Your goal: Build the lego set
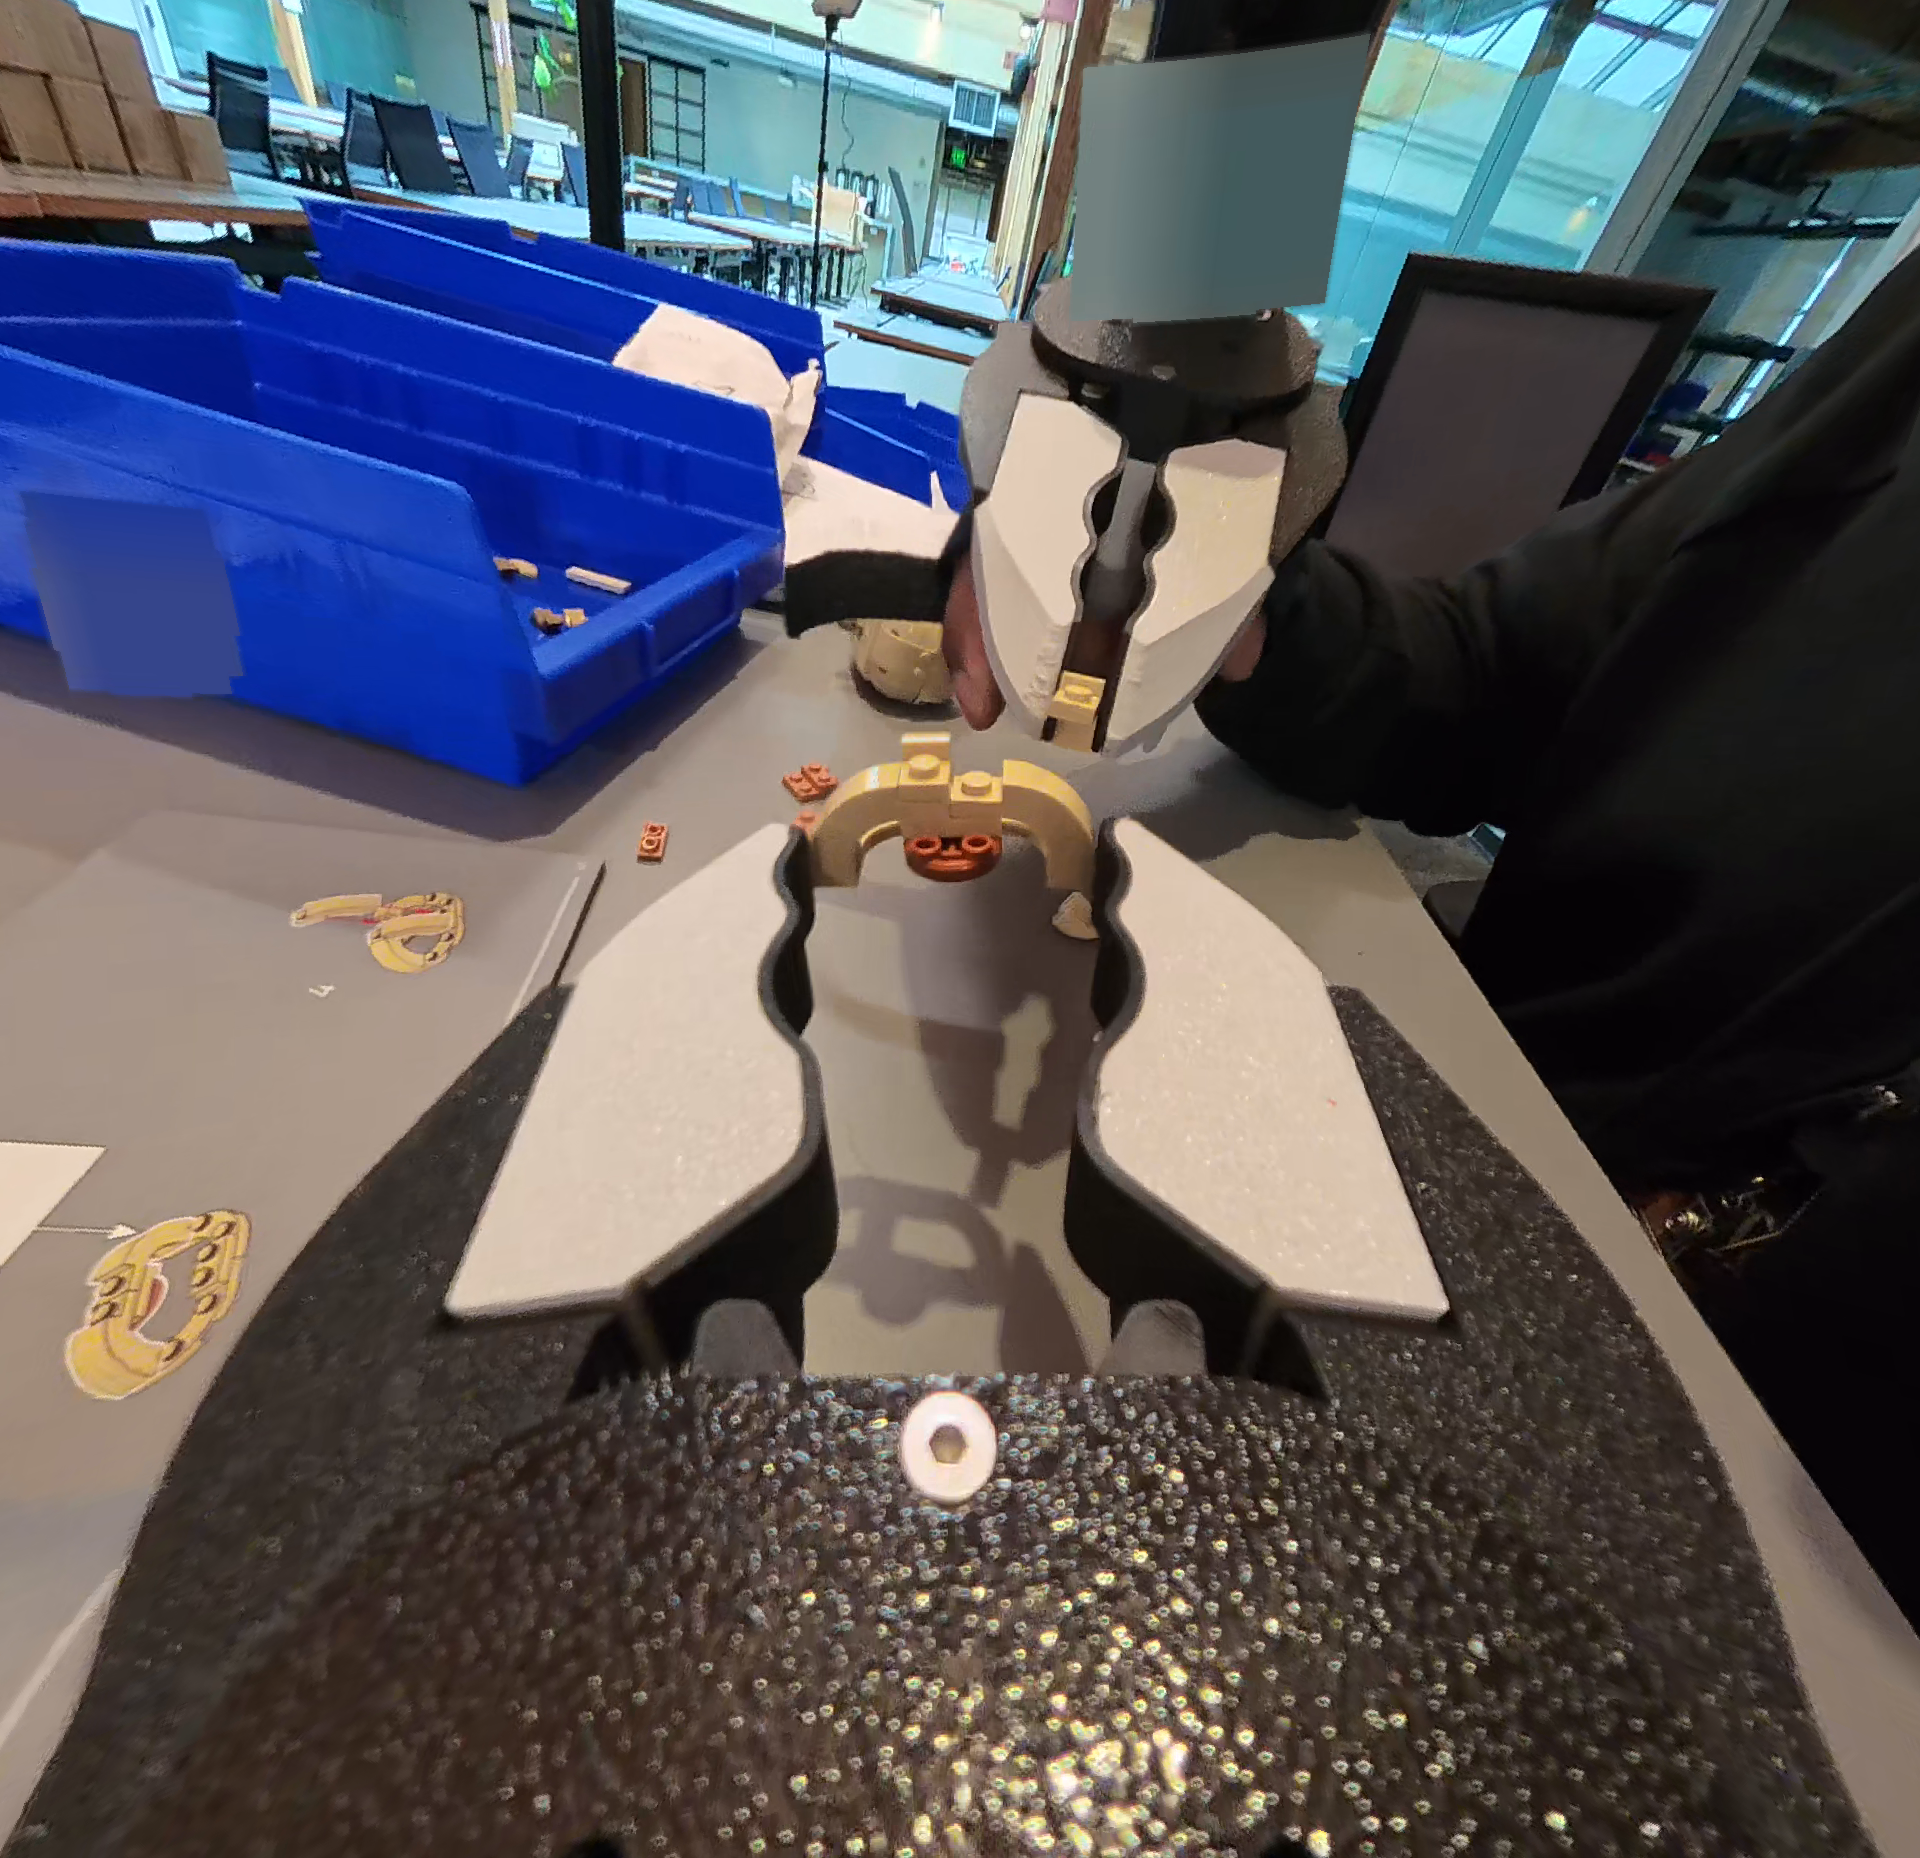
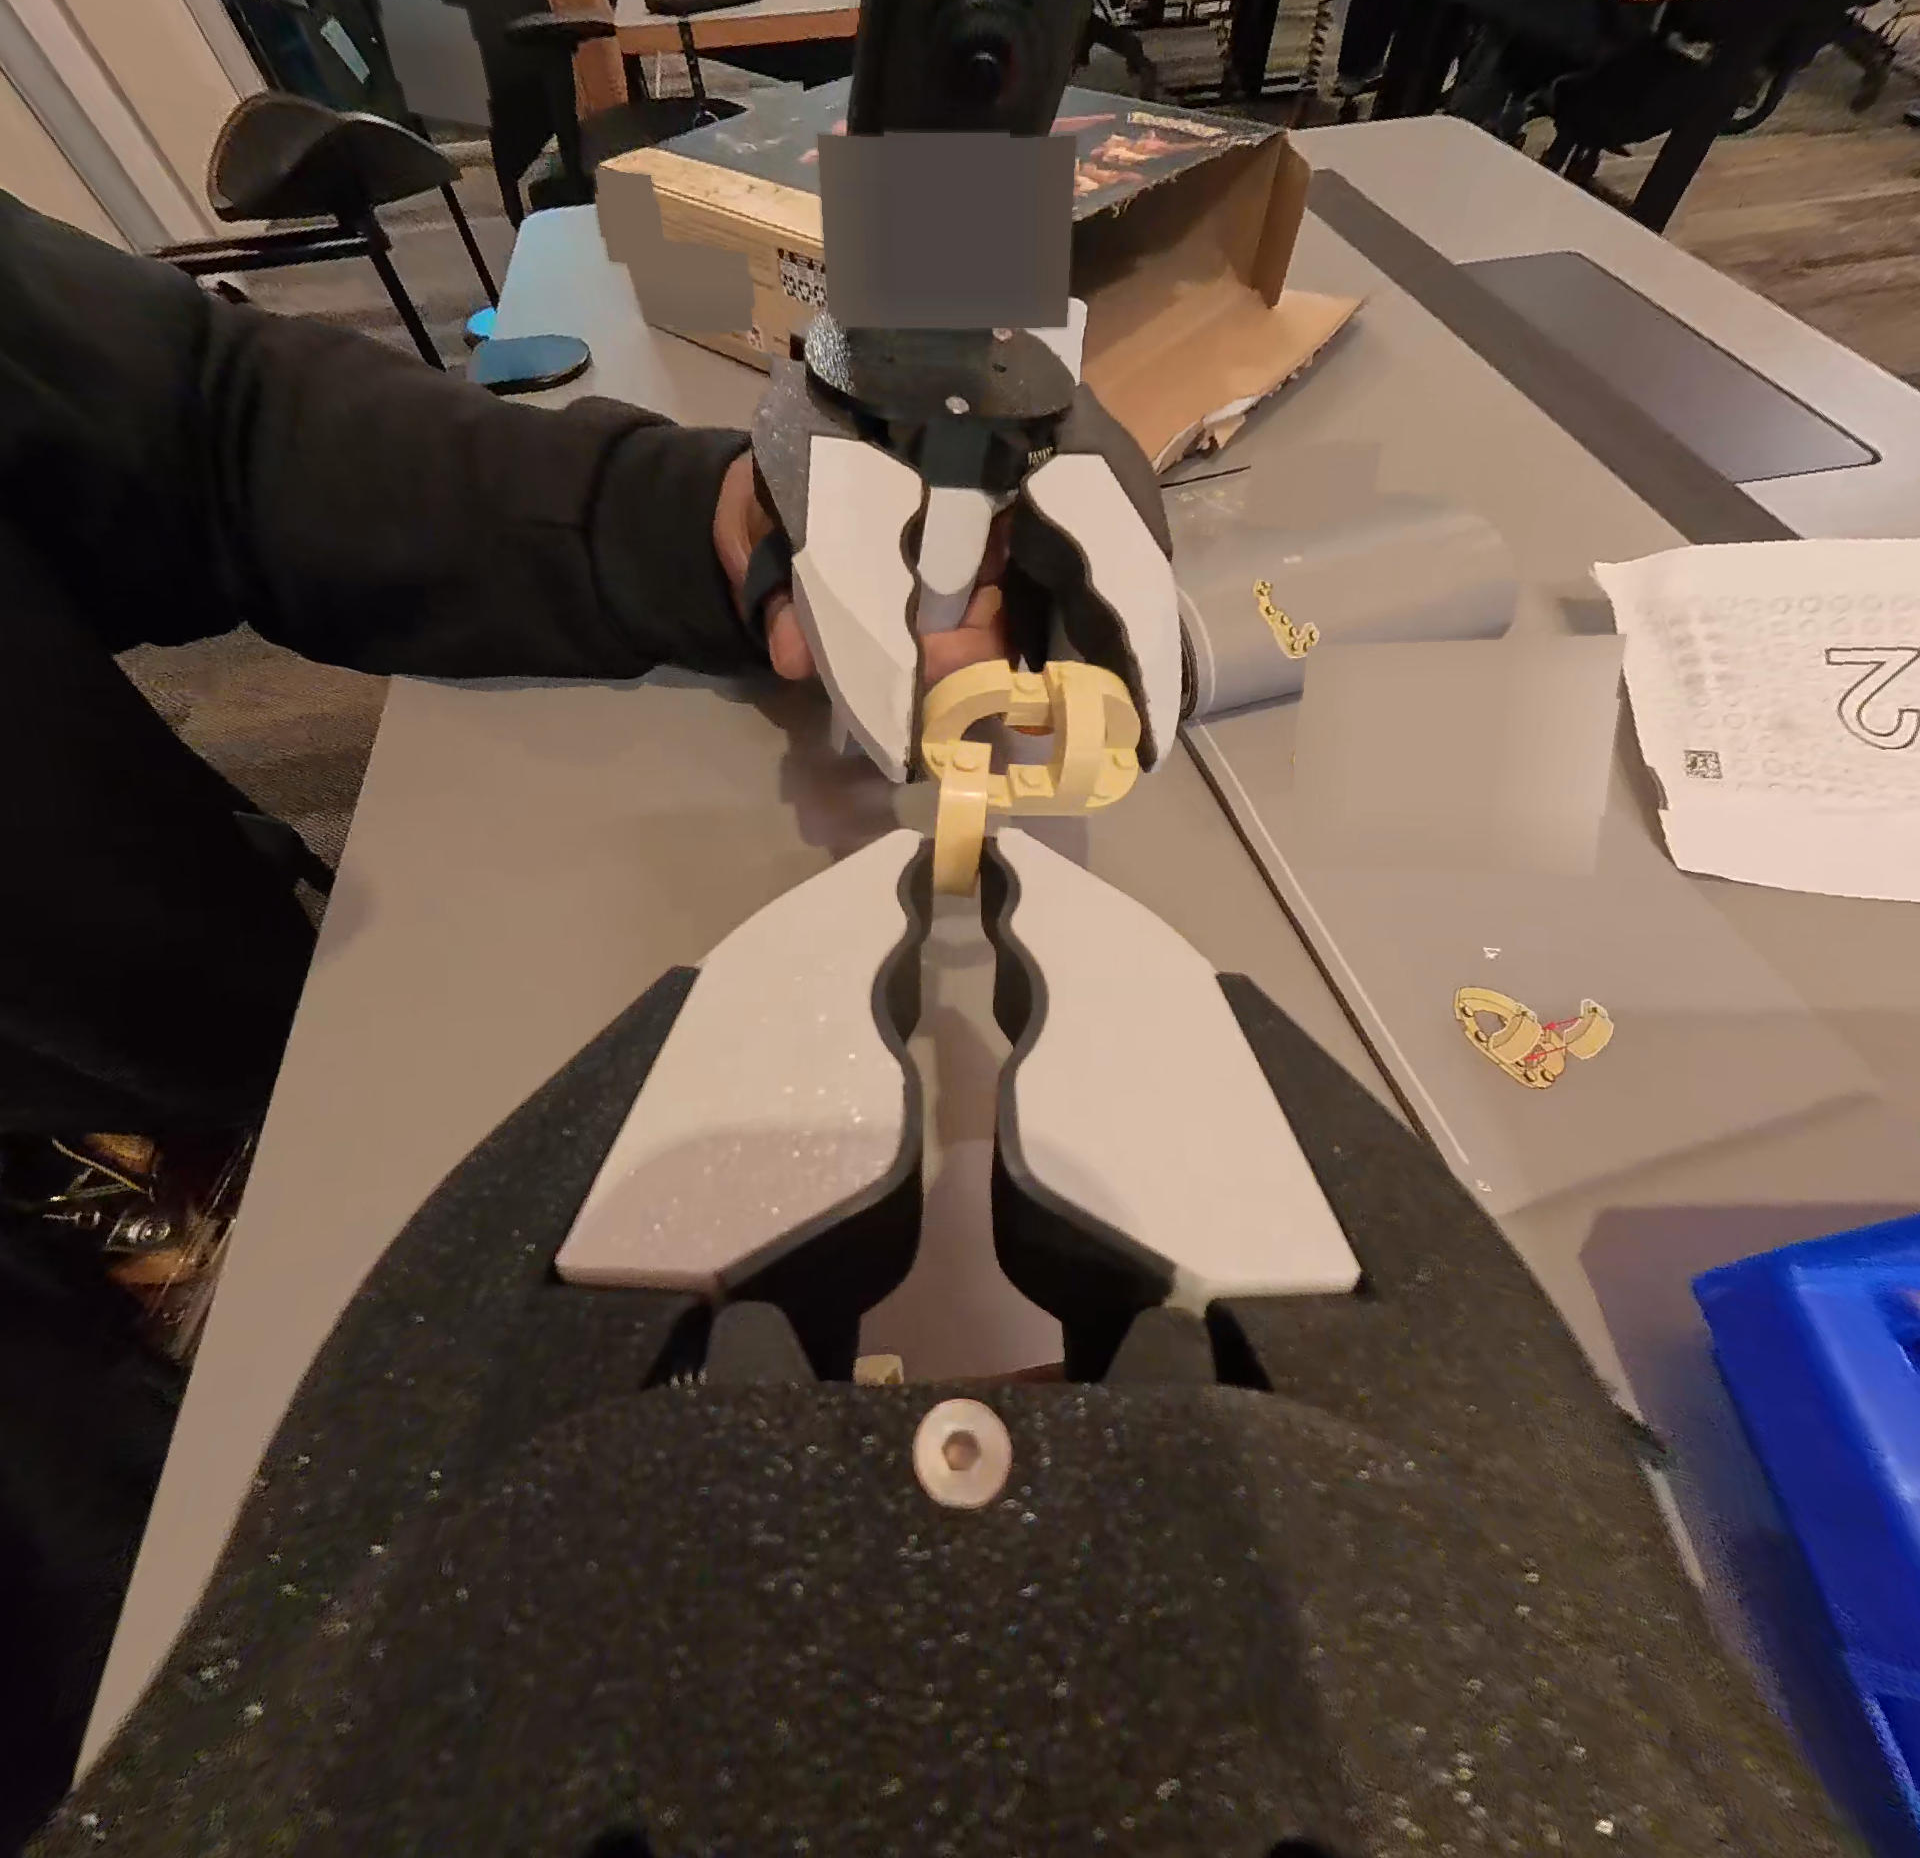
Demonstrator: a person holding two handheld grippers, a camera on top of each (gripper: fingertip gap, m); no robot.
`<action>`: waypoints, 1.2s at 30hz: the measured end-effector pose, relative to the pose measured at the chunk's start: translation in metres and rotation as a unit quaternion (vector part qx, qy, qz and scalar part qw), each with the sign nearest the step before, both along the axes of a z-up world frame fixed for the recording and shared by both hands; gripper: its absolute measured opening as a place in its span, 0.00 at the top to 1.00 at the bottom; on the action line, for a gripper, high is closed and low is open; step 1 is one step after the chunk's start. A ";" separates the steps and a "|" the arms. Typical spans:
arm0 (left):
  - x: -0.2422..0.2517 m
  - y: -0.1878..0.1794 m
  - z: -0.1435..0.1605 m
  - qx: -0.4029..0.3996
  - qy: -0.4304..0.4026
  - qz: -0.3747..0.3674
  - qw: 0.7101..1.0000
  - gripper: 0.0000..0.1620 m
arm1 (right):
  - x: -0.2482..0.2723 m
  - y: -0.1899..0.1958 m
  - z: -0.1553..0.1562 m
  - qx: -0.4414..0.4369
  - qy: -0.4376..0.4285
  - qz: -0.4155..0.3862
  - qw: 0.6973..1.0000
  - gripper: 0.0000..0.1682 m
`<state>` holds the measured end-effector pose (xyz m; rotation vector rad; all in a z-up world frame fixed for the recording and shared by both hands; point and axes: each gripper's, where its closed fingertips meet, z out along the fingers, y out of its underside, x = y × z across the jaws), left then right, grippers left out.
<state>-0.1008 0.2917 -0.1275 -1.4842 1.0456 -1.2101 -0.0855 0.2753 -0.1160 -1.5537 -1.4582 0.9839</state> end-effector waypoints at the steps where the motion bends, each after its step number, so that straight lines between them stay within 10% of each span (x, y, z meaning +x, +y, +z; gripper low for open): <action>1: 0.001 -0.001 0.001 0.001 -0.003 -0.003 1.000 0.68 | 0.000 -0.001 0.001 0.002 -0.001 0.000 1.000 0.95; 36: 0.011 -0.018 0.004 0.034 -0.008 -0.036 0.999 0.68 | -0.011 -0.004 0.005 0.161 -0.116 -0.086 0.976 0.95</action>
